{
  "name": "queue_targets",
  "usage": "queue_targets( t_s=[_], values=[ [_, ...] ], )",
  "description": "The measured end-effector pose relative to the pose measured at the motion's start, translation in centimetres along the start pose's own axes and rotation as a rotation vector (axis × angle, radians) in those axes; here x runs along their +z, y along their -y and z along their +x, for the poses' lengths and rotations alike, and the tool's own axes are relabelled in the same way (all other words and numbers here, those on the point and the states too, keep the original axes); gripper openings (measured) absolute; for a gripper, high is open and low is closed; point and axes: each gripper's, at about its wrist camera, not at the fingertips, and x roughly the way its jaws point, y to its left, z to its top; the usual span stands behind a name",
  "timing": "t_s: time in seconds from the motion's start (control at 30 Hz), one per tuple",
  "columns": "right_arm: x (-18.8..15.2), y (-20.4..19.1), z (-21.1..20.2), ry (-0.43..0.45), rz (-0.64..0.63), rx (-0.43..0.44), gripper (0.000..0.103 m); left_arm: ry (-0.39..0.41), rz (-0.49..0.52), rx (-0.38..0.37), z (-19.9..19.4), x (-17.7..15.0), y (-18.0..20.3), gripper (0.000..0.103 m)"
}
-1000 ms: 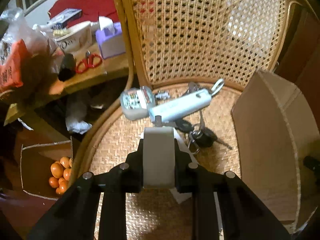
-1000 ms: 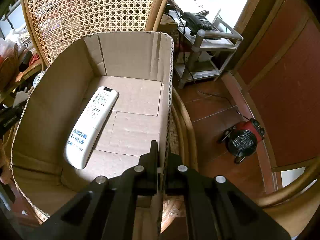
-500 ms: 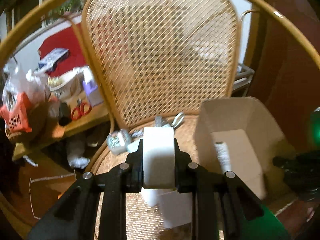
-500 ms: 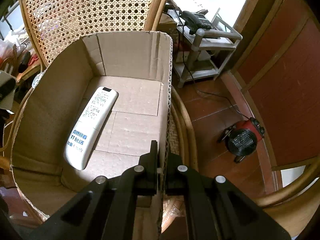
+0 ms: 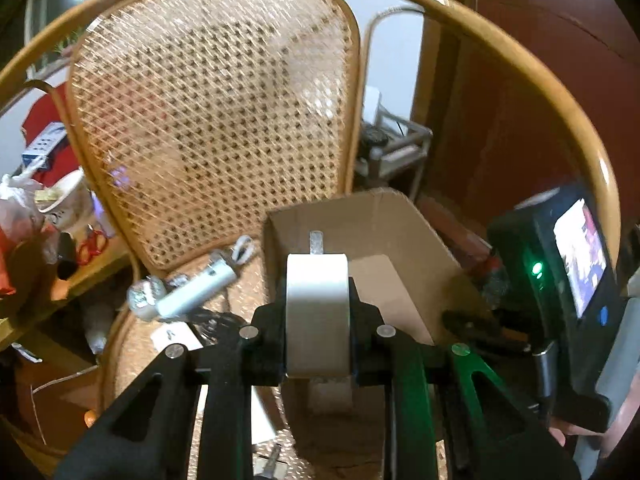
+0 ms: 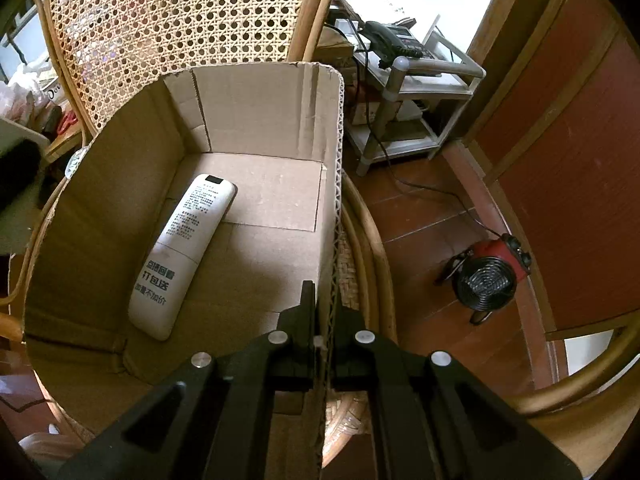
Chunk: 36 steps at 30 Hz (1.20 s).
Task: Organize rigid objects
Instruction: 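Lower the charger into the box and open the left tool, then move the left tool to the flat white card and grasp it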
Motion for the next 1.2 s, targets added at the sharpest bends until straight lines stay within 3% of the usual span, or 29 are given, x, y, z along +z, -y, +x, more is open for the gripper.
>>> queue_targets(
  t_s=[0.33,0.8,0.87,0.93,0.97,1.2],
  values=[
    [-0.5,0.4,0.4,-0.011,-0.012,0.013,0.006,-0.113,0.047,-0.006,2.8,-1.6,1.4,0.021],
    [-0.6,0.5,0.4,-0.015,-0.003,0.022,0.006,-0.114,0.009,0.013,1.5,-1.6,-0.9,0.027],
    [-0.6,0.8,0.3,-0.017,0.002,0.032,0.006,-0.118,-0.001,0.022,1.0,-1.9,-1.5,0.037],
    [-0.7,0.9,0.1,-0.018,0.003,0.033,0.006,-0.106,-0.028,0.032,0.2,-2.1,-2.4,0.069],
    [-0.7,1.0,0.1,-0.019,0.004,0.031,0.006,-0.088,-0.047,0.039,-0.4,-2.2,-2.9,0.075],
    [-0.9,1.0,0.2,-0.019,0.002,0.024,0.005,-0.041,-0.174,0.106,-2.3,-2.2,-7.7,0.091]
  ],
)
